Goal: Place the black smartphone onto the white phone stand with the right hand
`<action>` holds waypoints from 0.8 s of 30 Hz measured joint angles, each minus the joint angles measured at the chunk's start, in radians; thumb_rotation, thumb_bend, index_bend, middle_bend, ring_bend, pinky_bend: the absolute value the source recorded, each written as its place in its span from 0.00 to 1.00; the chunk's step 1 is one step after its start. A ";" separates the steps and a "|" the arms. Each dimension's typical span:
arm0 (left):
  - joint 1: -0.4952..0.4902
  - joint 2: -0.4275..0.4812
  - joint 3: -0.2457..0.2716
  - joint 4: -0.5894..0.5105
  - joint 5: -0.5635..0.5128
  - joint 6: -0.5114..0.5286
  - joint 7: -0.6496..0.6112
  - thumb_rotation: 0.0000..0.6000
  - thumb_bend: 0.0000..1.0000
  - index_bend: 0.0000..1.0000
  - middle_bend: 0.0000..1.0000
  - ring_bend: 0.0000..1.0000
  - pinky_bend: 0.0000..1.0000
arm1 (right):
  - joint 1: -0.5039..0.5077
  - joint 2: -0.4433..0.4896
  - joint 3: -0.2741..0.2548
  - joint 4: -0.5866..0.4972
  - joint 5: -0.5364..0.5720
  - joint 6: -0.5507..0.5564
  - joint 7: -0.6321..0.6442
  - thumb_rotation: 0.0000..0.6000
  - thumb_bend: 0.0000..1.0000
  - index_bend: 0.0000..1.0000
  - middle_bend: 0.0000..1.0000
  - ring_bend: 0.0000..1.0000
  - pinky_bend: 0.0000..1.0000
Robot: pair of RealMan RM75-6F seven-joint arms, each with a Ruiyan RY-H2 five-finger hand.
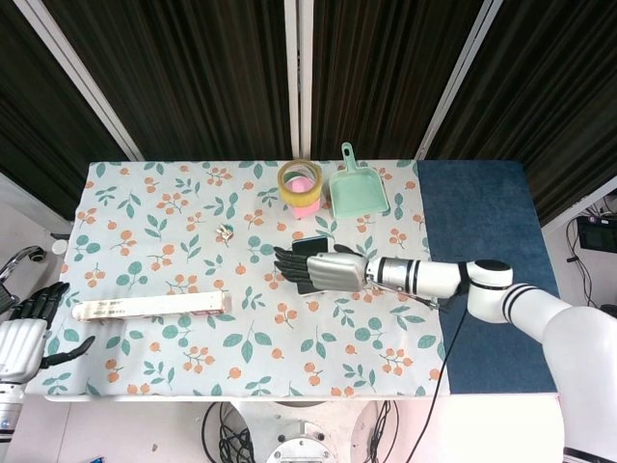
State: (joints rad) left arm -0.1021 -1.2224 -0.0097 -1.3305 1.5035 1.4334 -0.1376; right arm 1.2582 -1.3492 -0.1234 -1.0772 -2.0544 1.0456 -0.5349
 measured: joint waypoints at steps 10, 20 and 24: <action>0.003 0.013 -0.002 -0.037 0.011 0.022 0.045 0.33 0.13 0.04 0.08 0.09 0.19 | -0.393 0.212 0.042 -0.392 0.230 0.386 -0.022 1.00 0.22 0.00 0.00 0.00 0.00; 0.010 0.020 -0.016 -0.088 0.042 0.090 0.121 0.32 0.13 0.04 0.07 0.09 0.19 | -0.941 0.270 -0.010 -0.533 0.649 0.636 0.356 1.00 0.20 0.00 0.00 0.00 0.00; 0.007 0.020 -0.012 -0.087 0.061 0.095 0.118 0.32 0.13 0.04 0.07 0.09 0.19 | -1.027 0.229 -0.013 -0.482 0.692 0.639 0.556 1.00 0.21 0.00 0.00 0.00 0.00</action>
State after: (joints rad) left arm -0.0949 -1.2023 -0.0221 -1.4179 1.5648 1.5279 -0.0197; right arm 0.2308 -1.1200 -0.1360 -1.5594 -1.3620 1.6848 0.0210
